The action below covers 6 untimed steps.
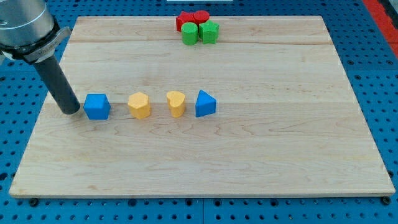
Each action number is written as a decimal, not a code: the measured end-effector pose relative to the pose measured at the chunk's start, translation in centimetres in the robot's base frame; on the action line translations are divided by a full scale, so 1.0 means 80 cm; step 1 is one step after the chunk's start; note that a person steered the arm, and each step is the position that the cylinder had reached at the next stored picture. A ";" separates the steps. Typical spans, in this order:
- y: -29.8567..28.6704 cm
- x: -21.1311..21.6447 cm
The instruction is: Move your arm to the center
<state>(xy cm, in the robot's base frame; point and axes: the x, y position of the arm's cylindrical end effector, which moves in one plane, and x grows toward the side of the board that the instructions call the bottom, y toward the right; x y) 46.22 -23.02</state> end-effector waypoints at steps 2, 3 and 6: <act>0.021 0.000; 0.025 0.000; 0.070 -0.120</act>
